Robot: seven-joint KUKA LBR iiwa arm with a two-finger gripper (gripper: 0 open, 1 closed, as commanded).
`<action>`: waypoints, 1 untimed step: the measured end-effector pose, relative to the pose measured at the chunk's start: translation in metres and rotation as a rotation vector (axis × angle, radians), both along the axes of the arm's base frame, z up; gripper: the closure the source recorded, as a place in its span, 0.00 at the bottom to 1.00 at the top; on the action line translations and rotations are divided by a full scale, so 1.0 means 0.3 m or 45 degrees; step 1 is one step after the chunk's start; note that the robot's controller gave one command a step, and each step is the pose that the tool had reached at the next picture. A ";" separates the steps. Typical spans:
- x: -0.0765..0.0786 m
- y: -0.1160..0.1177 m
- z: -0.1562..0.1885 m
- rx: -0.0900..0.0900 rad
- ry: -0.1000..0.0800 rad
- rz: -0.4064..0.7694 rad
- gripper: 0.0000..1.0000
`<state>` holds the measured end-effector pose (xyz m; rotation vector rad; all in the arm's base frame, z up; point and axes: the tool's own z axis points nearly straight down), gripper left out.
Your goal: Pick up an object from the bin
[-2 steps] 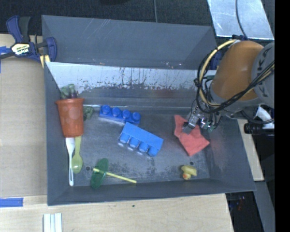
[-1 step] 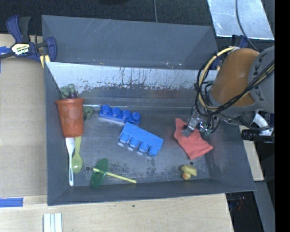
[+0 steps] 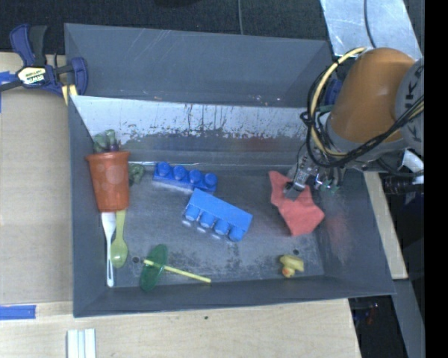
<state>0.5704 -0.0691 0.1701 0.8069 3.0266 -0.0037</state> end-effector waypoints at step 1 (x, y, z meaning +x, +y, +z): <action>-0.028 -0.008 0.246 0.000 0.002 -0.056 1.00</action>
Offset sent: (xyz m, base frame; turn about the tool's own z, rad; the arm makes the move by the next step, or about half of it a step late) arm -0.0473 0.0223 0.2808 -0.0777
